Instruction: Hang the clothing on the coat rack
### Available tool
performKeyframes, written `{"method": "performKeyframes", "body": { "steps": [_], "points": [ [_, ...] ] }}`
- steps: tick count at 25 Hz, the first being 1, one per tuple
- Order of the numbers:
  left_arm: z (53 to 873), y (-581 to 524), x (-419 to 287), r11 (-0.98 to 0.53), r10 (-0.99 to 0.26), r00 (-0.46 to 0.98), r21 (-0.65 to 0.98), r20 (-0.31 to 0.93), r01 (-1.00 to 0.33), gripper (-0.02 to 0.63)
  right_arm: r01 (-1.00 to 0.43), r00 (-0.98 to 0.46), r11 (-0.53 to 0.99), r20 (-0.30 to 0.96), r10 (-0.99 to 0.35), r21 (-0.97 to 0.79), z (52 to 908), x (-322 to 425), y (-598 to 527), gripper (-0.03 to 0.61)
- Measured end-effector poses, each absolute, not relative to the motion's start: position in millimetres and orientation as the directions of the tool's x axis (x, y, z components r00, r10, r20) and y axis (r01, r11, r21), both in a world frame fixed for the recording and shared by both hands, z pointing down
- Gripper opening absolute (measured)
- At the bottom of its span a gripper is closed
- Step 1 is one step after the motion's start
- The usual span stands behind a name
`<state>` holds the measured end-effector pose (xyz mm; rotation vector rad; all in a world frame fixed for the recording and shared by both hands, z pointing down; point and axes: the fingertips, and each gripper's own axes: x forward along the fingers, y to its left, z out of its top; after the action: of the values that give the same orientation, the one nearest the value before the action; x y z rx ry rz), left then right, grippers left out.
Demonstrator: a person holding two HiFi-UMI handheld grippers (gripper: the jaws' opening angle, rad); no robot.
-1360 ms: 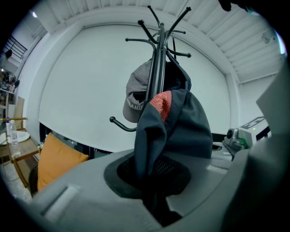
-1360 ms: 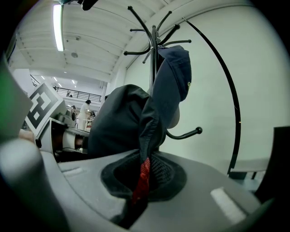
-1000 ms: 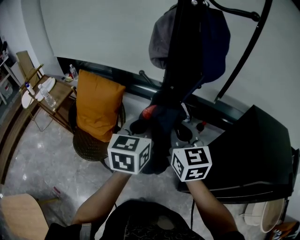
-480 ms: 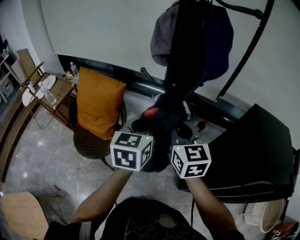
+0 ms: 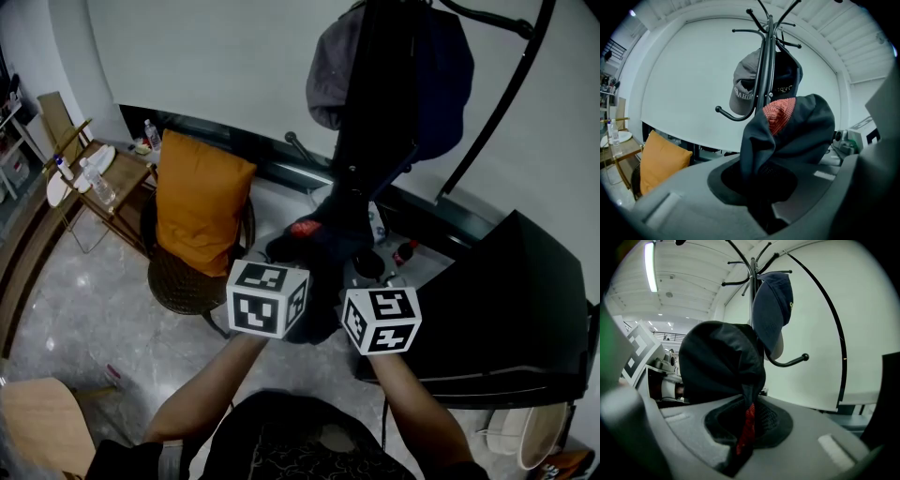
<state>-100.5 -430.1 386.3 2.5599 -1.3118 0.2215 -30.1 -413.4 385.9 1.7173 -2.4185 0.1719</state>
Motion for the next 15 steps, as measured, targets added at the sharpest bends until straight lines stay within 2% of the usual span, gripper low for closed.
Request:
{"method": "performKeyframes", "body": {
  "steps": [15],
  "points": [
    [404, -433, -103, -0.561, -0.768, 0.578, 0.144, 0.278, -0.815, 0.034, -0.944, -0.322, 0.330, 0.225, -0.920, 0.002, 403, -35, -417, 0.021]
  ]
}}
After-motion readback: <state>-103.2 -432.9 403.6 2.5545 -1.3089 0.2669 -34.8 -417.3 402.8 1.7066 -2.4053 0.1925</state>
